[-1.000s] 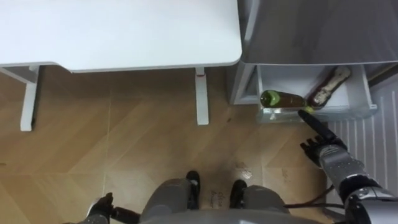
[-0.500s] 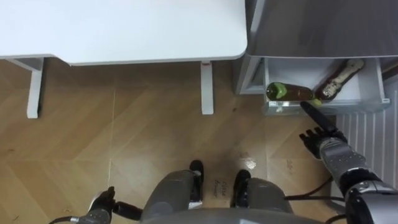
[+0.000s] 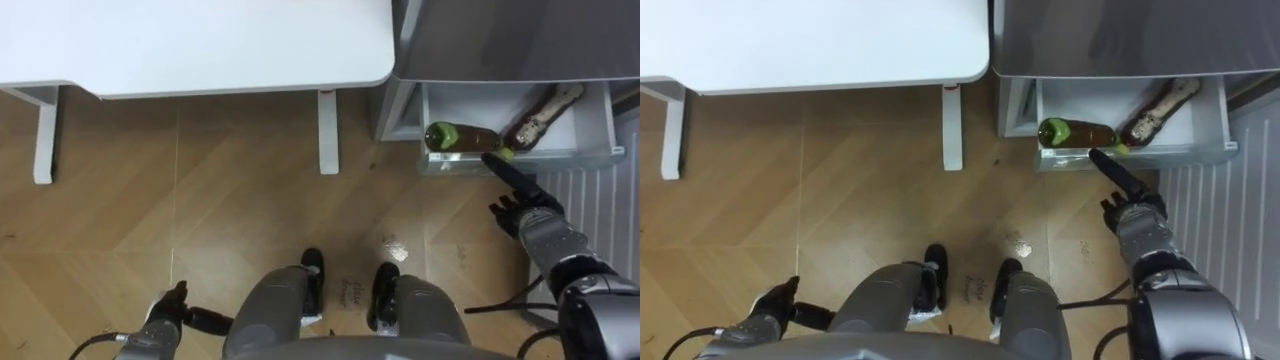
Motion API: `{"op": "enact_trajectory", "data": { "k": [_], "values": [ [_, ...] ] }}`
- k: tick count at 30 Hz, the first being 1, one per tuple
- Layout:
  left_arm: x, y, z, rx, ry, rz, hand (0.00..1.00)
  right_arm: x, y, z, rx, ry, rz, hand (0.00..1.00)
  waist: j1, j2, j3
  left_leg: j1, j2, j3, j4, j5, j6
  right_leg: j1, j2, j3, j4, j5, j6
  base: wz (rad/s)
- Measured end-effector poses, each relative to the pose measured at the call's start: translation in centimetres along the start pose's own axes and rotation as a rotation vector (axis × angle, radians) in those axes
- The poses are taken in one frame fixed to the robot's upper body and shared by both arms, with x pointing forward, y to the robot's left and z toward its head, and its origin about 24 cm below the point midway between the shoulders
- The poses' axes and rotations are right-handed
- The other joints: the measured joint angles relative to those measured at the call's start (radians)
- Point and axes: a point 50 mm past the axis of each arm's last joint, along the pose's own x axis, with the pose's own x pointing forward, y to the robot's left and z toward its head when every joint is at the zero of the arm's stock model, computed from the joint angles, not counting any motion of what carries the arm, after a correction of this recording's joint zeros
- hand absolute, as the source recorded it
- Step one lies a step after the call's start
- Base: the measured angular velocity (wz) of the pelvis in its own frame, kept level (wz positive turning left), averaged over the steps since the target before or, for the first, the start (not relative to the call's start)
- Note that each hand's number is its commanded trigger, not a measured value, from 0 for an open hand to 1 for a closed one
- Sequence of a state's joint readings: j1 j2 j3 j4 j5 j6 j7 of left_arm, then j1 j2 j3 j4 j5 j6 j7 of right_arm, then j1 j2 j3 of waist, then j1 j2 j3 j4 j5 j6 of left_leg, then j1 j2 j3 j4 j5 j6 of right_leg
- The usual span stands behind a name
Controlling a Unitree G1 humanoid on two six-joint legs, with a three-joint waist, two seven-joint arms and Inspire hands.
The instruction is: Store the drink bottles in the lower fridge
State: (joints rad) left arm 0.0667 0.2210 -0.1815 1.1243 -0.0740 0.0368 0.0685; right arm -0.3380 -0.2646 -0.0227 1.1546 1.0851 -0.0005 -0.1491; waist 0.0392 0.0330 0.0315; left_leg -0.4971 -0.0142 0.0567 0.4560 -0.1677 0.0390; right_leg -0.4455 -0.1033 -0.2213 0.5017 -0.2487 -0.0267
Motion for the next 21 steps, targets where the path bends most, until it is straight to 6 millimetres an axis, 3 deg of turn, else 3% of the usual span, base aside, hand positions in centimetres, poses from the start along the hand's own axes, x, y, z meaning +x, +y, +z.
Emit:
{"op": "enact_trajectory", "data": {
  "k": [6,14,21],
  "values": [
    [-0.1,-0.1,-0.7,0.010,0.018,-0.004,0.00,0.0,1.2,1.4,-0.120,-0.054,0.050,0.00,0.028,0.001,-0.0004,0.000,0.002,-0.002,0.005,0.000,0.000,0.002,0.000,-0.004,0.003,0.001,-0.002,0.00],
    [-0.2,-0.7,-1.1,0.055,0.051,-0.066,0.00,-0.2,3.1,0.3,-0.322,-0.043,0.198,0.00,0.052,0.002,-0.0010,0.003,0.002,-0.009,0.014,0.000,0.000,0.015,-0.001,-0.017,0.003,0.001,-0.002,0.04],
    [-0.2,-0.8,-1.2,0.056,0.064,-0.095,0.00,-0.3,3.4,-0.1,-0.349,-0.023,0.255,0.00,0.053,0.002,-0.0010,-0.003,0.003,-0.016,0.020,0.000,0.000,0.016,-0.001,-0.026,0.002,0.002,-0.003,0.02]
  ]
}}
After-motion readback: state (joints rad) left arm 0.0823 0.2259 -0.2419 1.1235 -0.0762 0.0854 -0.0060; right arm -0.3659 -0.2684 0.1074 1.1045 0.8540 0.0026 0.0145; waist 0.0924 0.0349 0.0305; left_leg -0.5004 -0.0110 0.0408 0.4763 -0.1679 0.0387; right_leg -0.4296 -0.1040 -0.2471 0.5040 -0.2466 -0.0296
